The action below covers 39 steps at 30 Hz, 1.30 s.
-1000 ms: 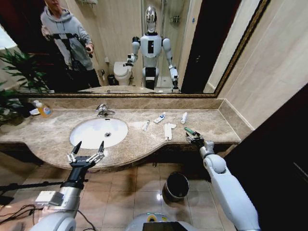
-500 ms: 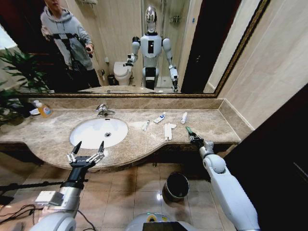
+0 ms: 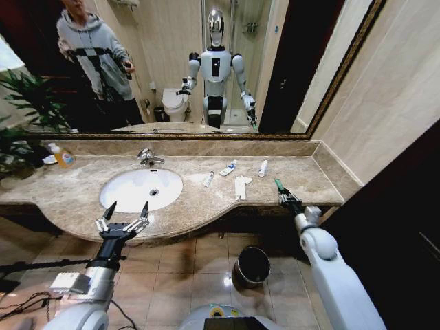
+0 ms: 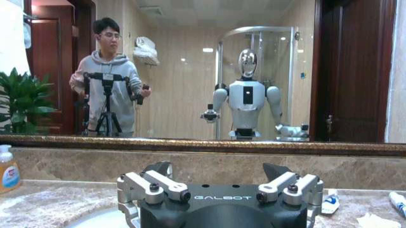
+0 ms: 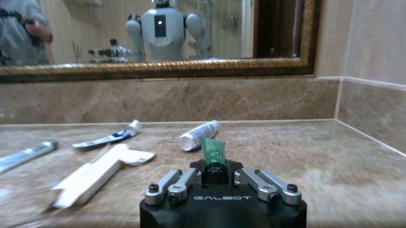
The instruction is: Pick up the trash from the sink and place it in the trash bin.
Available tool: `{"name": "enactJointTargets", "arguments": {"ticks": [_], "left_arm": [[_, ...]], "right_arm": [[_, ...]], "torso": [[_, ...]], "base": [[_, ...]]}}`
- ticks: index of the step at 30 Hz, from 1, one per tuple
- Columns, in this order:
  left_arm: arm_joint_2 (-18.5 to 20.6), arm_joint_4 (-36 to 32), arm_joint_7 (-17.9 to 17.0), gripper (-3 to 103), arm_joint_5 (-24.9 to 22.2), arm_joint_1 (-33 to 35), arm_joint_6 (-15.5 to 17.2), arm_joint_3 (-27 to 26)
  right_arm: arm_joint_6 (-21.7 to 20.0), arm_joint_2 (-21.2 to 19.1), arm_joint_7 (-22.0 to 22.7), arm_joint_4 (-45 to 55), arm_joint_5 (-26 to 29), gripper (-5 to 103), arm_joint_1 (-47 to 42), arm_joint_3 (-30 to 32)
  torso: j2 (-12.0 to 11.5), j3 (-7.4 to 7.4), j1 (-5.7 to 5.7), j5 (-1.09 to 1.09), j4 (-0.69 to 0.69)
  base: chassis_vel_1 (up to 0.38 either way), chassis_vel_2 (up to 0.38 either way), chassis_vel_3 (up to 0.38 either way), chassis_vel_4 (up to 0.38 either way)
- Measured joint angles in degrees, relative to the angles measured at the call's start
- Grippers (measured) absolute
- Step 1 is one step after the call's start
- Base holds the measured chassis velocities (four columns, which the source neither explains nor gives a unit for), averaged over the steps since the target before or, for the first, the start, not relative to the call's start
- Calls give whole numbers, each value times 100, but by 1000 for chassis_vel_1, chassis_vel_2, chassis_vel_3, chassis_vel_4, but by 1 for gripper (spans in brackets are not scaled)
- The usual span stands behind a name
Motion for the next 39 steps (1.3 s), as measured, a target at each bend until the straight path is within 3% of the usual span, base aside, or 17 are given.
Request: {"name": "enactJointTargets", "arguments": {"ticks": [8, 15, 21, 28, 32, 39], "left_arm": [[0, 0, 0, 100, 0, 0, 0, 0], [0, 0, 0, 100, 0, 0, 0, 0], [0, 0, 0, 100, 0, 0, 0, 0], [0, 0, 0, 100, 0, 0, 0, 0], [0, 0, 0, 100, 0, 0, 0, 0], [0, 0, 0, 100, 0, 0, 0, 0]], "right_arm": [[1201, 556, -325, 219, -7, 20, -1448, 307], [1727, 733, -512, -507, -375, 20, -1994, 81], [1544, 752, -720, -1384, -869, 20, -1586, -123], [853, 516, -1079, -2755, -1875, 20, -656, -447], [504, 361, -1109, -3382, -2138, 20, -273, -763], [363, 276, -1108, -4250, -2774, 20, 205, -1189]], "torso": [[1, 0, 0, 1, 0], [1, 0, -1, 2, 0], [0, 0, 0, 3, 0], [-1, 1, 1, 1, 1], [-1, 1, 1, 1, 1], [-1, 1, 1, 1, 0]], "base": [[0, 0, 0, 0], [0, 0, 0, 0], [0, 0, 0, 0], [0, 0, 0, 0], [0, 0, 0, 0], [0, 0, 0, 0]]}}
